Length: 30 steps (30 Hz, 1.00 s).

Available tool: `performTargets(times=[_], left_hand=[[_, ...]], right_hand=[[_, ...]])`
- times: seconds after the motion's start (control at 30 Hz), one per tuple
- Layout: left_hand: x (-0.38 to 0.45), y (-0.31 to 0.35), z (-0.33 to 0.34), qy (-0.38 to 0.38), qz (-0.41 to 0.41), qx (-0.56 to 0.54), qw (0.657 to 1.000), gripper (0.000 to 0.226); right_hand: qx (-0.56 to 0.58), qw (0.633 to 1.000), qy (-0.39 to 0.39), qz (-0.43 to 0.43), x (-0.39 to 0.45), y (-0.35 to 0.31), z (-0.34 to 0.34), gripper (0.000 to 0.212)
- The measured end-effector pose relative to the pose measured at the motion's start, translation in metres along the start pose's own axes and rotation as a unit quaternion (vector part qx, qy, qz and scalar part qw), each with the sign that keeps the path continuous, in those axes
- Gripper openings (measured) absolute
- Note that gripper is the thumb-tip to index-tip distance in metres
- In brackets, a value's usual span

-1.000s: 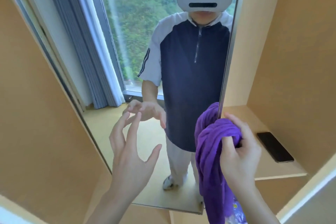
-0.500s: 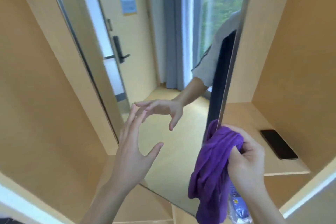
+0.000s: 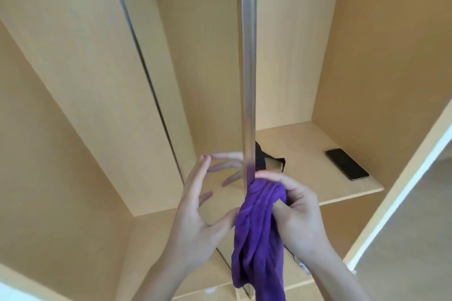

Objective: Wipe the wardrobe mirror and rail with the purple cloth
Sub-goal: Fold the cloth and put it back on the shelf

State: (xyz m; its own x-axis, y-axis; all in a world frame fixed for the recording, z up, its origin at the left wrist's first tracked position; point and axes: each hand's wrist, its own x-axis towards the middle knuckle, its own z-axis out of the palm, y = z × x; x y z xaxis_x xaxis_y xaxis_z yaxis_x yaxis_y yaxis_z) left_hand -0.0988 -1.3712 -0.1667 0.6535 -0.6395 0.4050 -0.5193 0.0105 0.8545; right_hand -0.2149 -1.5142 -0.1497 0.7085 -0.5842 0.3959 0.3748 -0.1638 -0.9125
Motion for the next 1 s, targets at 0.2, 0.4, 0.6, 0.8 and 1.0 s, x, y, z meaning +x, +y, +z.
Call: performTargets(times=[0.2, 0.4, 0.6, 0.8, 1.0], left_hand=[[-0.009, -0.002, -0.023, -0.026, 0.004, -0.009, 1.0, 0.09], [-0.008, -0.021, -0.061, -0.05, -0.039, -0.007, 0.998, 0.079], [0.006, -0.03, -0.065, -0.074, -0.049, 0.0, 0.996, 0.069], [0.036, -0.048, -0.066, -0.075, -0.04, 0.018, 0.996, 0.069], [0.07, -0.062, -0.064, -0.062, -0.051, 0.03, 0.996, 0.064]], right_hand=[[-0.039, 0.999, -0.03, -0.005, -0.009, -0.008, 0.031, 0.05], [-0.073, 0.996, -0.06, -0.001, -0.011, -0.002, 0.067, 0.047], [-0.116, 0.993, 0.009, -0.02, -0.005, 0.005, 0.085, 0.041], [-0.137, 0.989, 0.049, -0.001, 0.021, 0.014, 0.093, 0.039], [-0.124, 0.988, 0.083, 0.043, 0.028, 0.02, 0.082, 0.039]])
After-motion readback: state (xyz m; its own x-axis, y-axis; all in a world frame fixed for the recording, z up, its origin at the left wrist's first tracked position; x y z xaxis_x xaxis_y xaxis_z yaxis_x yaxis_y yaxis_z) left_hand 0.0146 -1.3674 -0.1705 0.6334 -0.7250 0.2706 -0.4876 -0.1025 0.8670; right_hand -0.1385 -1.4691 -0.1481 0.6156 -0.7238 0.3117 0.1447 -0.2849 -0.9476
